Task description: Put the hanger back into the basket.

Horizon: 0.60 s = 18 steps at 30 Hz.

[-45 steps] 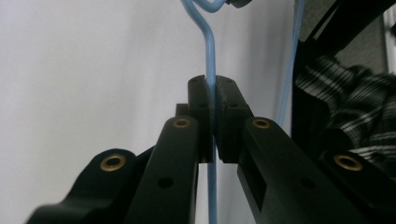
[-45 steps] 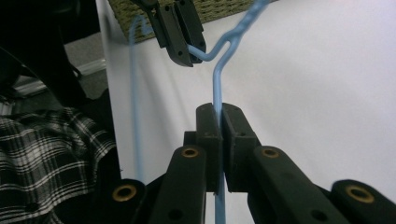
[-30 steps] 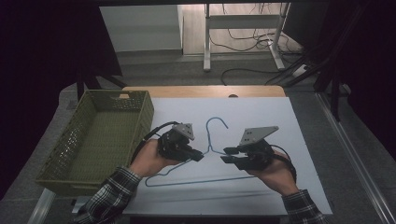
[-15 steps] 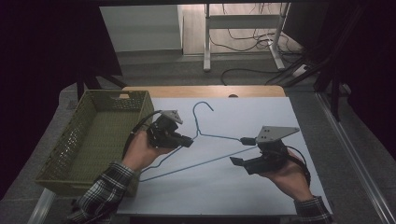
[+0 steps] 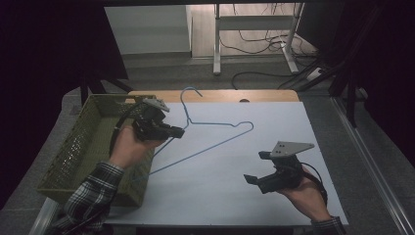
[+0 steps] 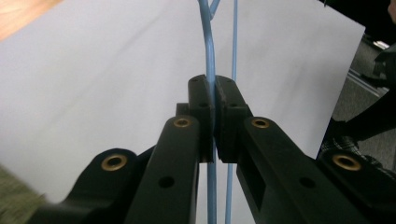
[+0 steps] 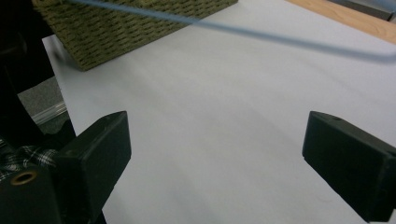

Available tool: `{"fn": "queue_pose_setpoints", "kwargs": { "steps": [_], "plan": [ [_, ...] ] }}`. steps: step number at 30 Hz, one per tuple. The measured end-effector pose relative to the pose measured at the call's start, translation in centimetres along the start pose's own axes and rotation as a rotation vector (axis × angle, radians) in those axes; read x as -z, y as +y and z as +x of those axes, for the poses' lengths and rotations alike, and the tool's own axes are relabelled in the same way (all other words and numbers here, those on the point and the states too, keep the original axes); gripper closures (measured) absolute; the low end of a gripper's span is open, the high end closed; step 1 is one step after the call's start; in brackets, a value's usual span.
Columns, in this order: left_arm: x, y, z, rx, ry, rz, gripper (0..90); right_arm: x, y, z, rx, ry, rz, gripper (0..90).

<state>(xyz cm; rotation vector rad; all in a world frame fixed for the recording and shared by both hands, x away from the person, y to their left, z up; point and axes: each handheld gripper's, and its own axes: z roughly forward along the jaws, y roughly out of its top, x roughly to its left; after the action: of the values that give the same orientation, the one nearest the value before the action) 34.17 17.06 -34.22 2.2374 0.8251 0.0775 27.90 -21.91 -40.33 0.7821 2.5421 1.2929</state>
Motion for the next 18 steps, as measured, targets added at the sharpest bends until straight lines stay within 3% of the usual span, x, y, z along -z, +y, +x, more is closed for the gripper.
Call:
{"fn": "queue_pose_setpoints", "kwargs": {
  "steps": [3, 8, 18],
  "plan": [
    [2.0, -0.3, 0.9, 0.026, 0.036, -0.014, 87.4, 0.0, -0.6, -0.1, -0.015, -0.003, 0.004, 6.2],
    [3.7, -1.0, 1.8, 0.054, 0.079, -0.028, 87.4, 0.0, -1.1, 0.0, -0.031, 0.0, 0.002, 5.1],
    [7.8, -4.6, 4.5, 0.13, 0.185, -0.06, 87.5, 0.3, -3.0, -0.2, -0.089, -0.016, -0.003, 2.2]
  ]
}}
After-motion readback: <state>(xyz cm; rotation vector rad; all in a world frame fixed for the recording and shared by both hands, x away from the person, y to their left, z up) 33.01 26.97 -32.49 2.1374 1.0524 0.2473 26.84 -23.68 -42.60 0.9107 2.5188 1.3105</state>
